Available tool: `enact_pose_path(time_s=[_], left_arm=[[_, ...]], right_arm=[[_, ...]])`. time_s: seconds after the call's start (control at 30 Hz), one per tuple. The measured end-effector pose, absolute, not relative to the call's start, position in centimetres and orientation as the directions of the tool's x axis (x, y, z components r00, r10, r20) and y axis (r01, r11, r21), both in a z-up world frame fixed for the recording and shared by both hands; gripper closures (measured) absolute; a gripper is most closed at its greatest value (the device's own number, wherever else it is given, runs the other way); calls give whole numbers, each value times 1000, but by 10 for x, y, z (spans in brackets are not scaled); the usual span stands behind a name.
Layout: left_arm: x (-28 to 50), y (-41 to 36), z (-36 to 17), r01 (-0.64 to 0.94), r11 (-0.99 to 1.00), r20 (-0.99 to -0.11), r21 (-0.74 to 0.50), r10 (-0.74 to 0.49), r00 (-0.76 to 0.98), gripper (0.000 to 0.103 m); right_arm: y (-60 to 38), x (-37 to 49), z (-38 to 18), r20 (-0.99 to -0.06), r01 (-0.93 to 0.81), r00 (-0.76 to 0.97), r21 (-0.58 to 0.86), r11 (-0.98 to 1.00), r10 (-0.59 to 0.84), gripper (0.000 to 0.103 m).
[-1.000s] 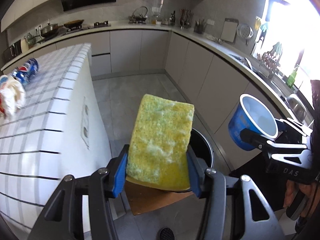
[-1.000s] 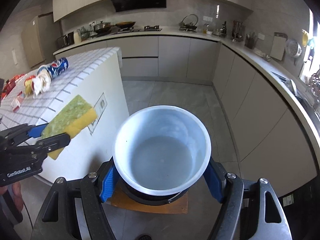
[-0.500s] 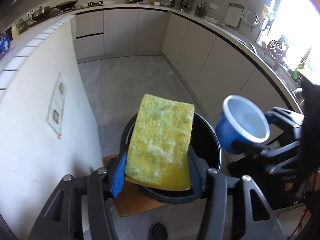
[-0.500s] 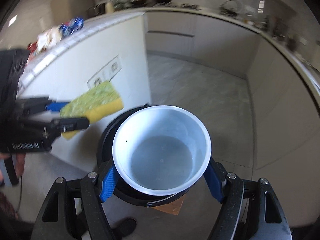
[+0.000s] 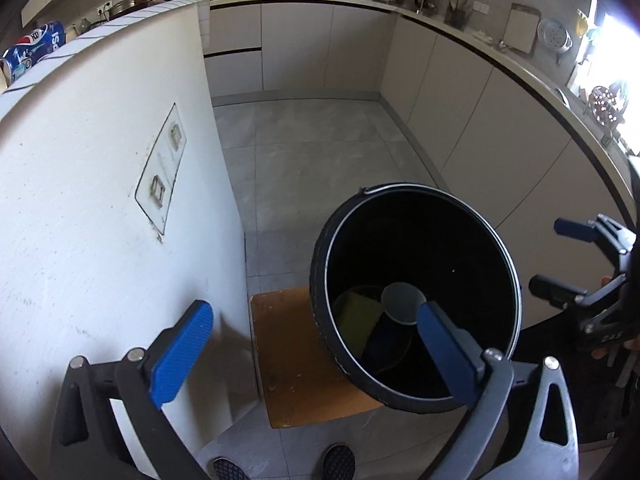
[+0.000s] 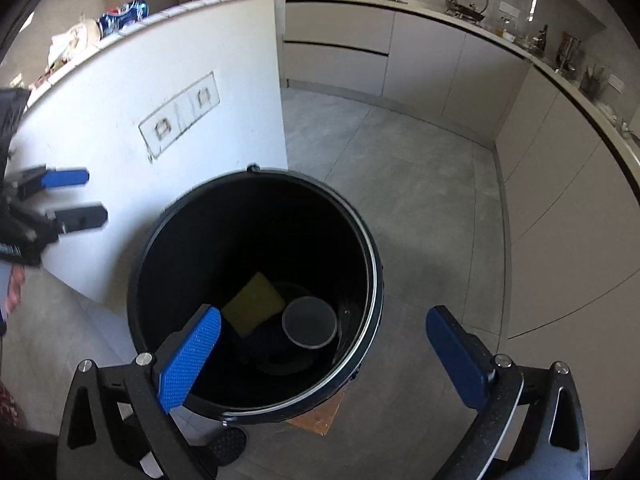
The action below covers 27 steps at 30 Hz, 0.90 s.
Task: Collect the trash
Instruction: 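Move both tools back from the bin toward the island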
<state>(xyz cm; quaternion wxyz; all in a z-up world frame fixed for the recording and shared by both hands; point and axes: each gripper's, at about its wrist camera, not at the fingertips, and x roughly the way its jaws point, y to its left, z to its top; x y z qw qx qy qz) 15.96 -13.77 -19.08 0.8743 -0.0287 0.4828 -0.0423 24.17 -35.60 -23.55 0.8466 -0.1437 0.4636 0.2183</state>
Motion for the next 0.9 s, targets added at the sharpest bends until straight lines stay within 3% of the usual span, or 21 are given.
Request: enact_pose_path(time_s=[0.57,0.9], left_arm=[[137,-122,-106,13,997,-766,-77,-68,639,1],[106,-73,-59,-90,994,-721,-65,16,693,1]], right_arm=[[-336,203,-140,-760,-458,593,-45,888,267,0],[-292,183,-82,-719,-448,640,-63,892,270,0]])
